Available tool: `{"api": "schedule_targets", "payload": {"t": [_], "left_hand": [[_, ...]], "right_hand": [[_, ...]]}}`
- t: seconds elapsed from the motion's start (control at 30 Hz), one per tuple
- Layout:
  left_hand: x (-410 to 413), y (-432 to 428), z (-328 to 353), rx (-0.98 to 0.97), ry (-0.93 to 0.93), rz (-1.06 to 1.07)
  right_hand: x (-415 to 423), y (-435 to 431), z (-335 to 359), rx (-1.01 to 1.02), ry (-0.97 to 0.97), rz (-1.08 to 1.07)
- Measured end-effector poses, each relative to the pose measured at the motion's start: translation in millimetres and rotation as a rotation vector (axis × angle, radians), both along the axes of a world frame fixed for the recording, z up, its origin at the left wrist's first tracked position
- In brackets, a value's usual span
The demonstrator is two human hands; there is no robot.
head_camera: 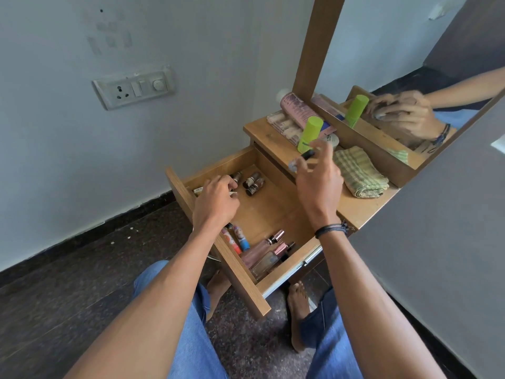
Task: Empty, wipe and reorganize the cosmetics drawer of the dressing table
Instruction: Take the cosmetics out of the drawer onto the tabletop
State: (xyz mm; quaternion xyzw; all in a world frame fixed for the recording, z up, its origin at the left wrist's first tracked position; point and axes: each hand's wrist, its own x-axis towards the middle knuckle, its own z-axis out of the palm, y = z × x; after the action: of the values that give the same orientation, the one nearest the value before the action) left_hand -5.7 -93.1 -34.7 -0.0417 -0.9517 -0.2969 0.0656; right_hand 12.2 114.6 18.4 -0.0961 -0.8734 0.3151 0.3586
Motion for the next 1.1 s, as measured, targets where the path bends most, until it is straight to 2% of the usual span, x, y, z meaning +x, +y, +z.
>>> {"api": "schedule_targets", "payload": {"t": [0.17, 0.37, 0.53, 0.8, 0.93, 1.0, 1.1], "left_hand": [[0, 0, 0, -0.001, -0.002, 0.017], [-1, 1, 0, 0.000, -0.001, 0.015], [-1, 1, 0, 0.005, -0.013, 0.009], [1, 5, 0, -0.114, -0.083, -0.056], [-2, 16, -2, -0.295, -0.132, -0.163], [-14, 30, 1, -0.295, -0.156, -0.170], [-34, 56, 5, -0.251, -0.164, -0.172]], "right_hand": [[-18, 32, 4, -0.062, -0.084, -0.102], [-34, 41, -5, -0.063, -0.131, -0.101], [-44, 47, -4, -0.168, -0.151, -0.113], [-33, 46, -4, -0.228, 0.000, -0.119], [-34, 50, 1, -0.364, 0.081, -0.117], [-36, 53, 3, -0.453, 0.098, -0.163], [-37, 51, 3, -0.457, 0.093, -0.169]]}}
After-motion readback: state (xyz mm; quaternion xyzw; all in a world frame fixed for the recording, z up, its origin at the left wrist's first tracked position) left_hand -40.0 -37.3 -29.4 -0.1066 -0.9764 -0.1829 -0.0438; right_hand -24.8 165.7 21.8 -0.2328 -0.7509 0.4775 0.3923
